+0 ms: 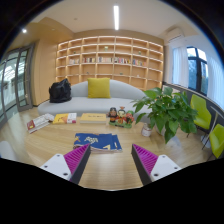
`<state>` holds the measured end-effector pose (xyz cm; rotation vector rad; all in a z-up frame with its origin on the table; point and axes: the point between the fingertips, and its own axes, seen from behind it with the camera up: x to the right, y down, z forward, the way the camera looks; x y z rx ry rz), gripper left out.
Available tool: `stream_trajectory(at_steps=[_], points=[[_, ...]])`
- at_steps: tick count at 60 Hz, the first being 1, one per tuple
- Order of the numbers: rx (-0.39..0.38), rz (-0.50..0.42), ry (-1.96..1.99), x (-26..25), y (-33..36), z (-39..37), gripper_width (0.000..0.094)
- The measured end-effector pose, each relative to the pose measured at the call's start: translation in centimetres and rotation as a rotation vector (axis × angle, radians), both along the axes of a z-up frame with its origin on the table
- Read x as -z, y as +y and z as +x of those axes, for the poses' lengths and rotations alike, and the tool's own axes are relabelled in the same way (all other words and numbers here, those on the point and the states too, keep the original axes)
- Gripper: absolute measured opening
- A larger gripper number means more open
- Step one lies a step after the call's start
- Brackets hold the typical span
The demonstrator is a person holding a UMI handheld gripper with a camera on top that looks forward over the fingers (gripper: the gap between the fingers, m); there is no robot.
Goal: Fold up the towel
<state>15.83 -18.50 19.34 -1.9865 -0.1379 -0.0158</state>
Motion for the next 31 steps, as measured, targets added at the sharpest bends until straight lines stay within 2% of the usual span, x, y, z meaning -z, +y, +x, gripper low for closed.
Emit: stream_trajectory(at_steps=[13, 31], points=[[-0.021, 0.007, -0.004, -1.0, -6.9, 0.0, 0.0854], [-0.033, 0.036, 0.009, -2.9, -12.7, 0.2, 0.0856]])
